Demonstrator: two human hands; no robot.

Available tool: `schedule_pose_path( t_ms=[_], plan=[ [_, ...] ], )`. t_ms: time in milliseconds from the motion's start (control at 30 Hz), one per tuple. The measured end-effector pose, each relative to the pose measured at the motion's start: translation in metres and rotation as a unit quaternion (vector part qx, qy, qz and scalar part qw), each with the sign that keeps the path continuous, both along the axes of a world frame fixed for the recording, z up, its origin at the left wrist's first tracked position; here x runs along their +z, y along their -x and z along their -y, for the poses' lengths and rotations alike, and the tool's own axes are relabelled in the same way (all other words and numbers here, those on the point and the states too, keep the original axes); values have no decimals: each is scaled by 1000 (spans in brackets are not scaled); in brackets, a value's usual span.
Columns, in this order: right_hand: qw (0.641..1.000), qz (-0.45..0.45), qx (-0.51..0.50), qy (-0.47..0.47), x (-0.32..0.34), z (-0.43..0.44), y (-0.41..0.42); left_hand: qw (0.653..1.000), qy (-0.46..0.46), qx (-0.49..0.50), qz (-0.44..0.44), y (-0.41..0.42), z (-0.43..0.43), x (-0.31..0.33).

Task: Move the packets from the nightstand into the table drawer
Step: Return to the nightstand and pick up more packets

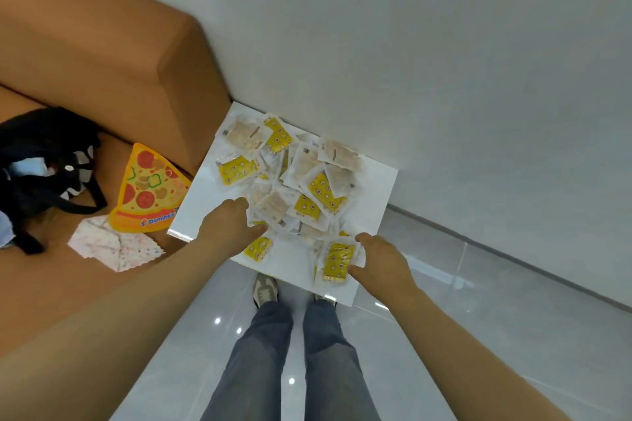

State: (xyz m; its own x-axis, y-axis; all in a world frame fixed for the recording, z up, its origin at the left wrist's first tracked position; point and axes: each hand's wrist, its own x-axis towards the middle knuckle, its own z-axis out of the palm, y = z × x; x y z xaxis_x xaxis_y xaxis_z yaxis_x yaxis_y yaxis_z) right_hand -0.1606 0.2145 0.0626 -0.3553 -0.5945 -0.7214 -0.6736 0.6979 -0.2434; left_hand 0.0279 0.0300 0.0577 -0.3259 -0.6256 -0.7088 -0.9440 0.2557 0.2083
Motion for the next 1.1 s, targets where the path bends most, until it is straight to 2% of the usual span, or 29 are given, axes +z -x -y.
schedule_pose_path(
  t_ms=[167,467,633,833,1100],
  plan=[
    [1000,-3,1,-20,-61,-1,-2,1000,21,5,22,14,7,-41],
    [998,-35,-53,14,-131,-1,-9,996,38,82,19,24,12,-86],
    [995,-88,-47,15,-142,-1,-6,989,36,138,-26,31,9,-91],
    [993,-53,-104,-2,-144,-2,-2,972,4,222,-72,35,10,-95],
    [986,6,-164,9,-132,-4,-2,963,-27,258,-78,34,17,-90]
  ],
)
